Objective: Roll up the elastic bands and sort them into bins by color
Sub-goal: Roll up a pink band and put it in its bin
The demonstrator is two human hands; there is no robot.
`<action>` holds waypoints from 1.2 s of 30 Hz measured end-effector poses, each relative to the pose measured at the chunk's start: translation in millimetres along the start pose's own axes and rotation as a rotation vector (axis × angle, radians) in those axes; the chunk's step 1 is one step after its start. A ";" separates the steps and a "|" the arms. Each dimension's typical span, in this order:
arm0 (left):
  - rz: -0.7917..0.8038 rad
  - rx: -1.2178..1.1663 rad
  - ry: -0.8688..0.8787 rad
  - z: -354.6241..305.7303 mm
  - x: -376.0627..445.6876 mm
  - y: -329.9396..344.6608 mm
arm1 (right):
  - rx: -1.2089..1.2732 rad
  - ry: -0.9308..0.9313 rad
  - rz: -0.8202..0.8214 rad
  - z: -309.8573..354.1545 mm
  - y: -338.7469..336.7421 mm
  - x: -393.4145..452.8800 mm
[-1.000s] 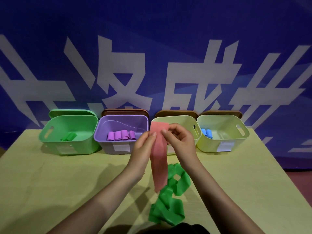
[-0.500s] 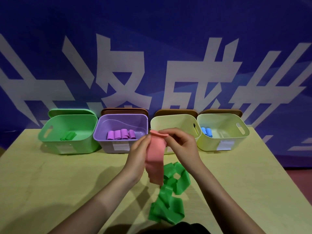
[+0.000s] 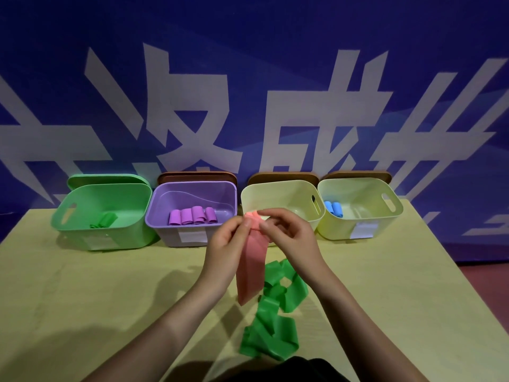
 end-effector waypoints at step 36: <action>0.099 -0.239 -0.253 33.8 2.1 10.0 | -0.666 -0.268 0.193 26.7 -6.8 -7.0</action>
Point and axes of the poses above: each hand's wrist, its own x-axis towards the middle knuckle, its own y-axis out of the palm, z = x × y, the point moved 9 cm from there along x, towards the middle knuckle, and after that the axes turned 10 degrees about z, right-handed, at the moved point
